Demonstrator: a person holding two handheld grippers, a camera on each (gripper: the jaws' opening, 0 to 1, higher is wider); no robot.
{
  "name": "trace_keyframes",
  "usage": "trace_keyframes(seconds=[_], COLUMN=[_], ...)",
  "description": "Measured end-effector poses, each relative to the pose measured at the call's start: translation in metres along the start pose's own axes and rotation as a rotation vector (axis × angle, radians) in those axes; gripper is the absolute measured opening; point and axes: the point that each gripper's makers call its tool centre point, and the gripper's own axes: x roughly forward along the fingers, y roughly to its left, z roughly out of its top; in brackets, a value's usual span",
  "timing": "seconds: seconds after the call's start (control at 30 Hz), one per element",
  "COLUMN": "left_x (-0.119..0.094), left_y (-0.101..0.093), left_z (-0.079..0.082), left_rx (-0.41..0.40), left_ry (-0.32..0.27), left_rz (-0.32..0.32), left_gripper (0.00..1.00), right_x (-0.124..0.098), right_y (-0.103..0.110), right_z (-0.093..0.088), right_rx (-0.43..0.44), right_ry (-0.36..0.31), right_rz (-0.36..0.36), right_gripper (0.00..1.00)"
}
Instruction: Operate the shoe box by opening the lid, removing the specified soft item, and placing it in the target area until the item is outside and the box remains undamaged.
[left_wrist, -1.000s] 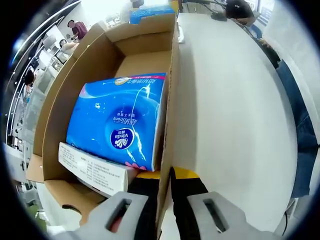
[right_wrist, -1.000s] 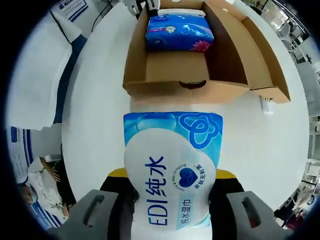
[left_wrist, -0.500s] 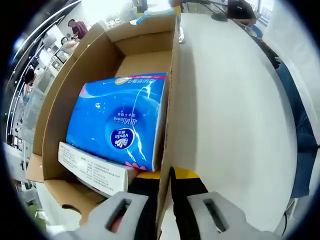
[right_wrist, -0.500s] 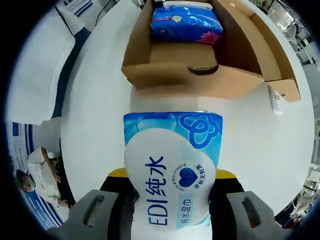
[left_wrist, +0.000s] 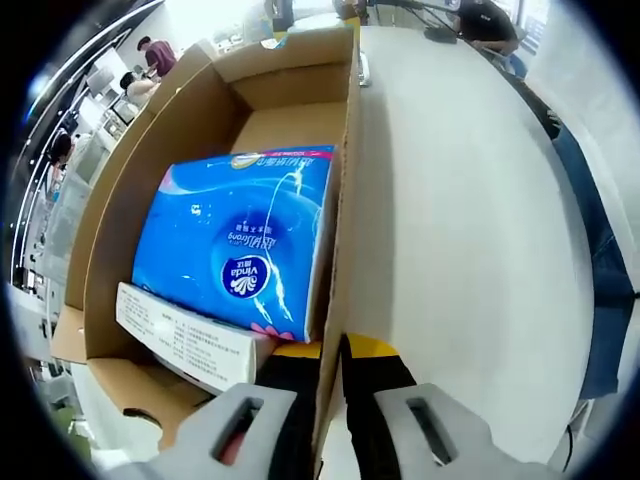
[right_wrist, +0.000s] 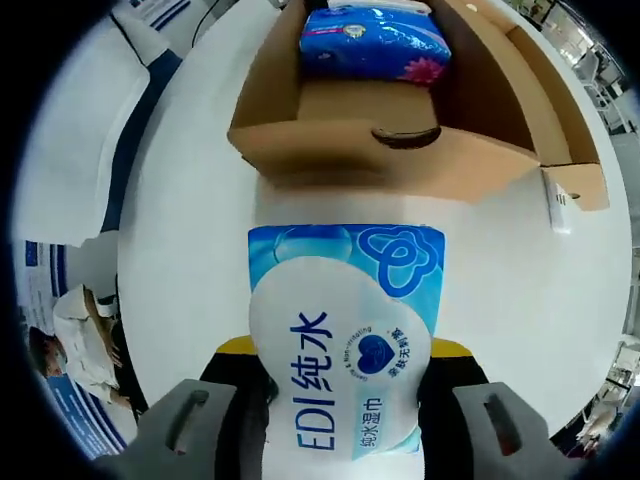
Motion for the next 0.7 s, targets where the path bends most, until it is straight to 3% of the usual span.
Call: trace_keyframes(seconds=[0.2,0.4,0.7], left_x=[0.0,0.0,-0.001], left_y=[-0.001,0.0,0.0], left_z=[0.001,0.0,0.0], left_rx=[-0.002,0.001,0.003], left_ry=[0.001,-0.001,-0.002], left_rz=[-0.002,0.0,0.001], left_gripper=[0.05,0.05,0.05], right_x=[0.007,0.002,0.013], right_y=[0.005,0.005,0.004], right_z=[-0.006,-0.001,-0.006], right_rx=[-0.031,-0.025,-0.031], right_ry=[0.025,0.014,0.012], right_rz=[0.009,0.008,0.024], right_gripper=[0.58,0.58,0.6])
